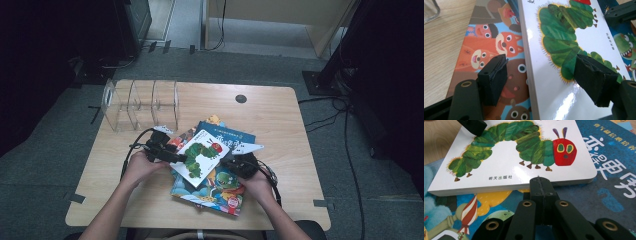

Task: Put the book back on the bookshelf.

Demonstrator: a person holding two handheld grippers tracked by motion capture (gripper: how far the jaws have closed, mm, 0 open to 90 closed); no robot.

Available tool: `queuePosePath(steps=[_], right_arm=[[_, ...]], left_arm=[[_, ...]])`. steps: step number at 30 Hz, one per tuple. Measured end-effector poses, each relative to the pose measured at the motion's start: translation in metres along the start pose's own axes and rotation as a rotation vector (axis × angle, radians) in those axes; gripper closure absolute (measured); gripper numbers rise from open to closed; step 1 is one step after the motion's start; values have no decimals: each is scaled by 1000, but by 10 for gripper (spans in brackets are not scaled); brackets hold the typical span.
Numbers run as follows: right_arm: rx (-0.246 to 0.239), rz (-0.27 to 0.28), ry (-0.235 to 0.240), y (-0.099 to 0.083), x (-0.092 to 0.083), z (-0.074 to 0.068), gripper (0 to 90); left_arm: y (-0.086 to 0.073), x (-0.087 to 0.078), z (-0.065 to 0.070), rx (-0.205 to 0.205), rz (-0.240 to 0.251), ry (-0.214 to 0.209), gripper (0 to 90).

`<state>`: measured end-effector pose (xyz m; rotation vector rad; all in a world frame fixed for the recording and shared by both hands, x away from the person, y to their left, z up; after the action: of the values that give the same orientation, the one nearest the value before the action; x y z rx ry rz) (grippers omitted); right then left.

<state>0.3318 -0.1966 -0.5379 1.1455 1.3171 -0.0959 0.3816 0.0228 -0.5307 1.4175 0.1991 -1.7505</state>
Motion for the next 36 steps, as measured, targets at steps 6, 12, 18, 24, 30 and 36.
queuePosePath(steps=[6, 12, 18, 24, 30, 36], right_arm=[[7, 15, 16, 3, 4, -1, 900], [1, 17, 30, 8, 9, -5, 900], [-6, 13, 32, 10, 10, -7, 900], [-14, 18, 39, 12, 14, -11, 900], [-23, 17, 28, 13, 15, -12, 900], [-22, 20, 27, 13, 15, -13, 900]], left_arm=[[0, 0, 1, -6, 0, -2, 271], [1, 2, 1, 0, 7, -1, 272], [3, 3, 3, -9, 5, 9, 268], [5, 2, -1, -32, 0, 21, 268], [9, 2, 0, -73, -32, 31, 288], [10, 0, -3, -100, -33, 19, 339]])
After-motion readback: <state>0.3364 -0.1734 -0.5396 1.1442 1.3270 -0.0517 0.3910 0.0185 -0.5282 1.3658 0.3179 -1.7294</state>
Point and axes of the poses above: each handheld gripper's, and its own axes: x roughly forward along the jaws, y roughly out of its top, z roughly to its right, the point moved 7 cm from there along x, roughly forward along the jaws, and after that the axes turned 13 degrees about -z, right-handed, at the moved point
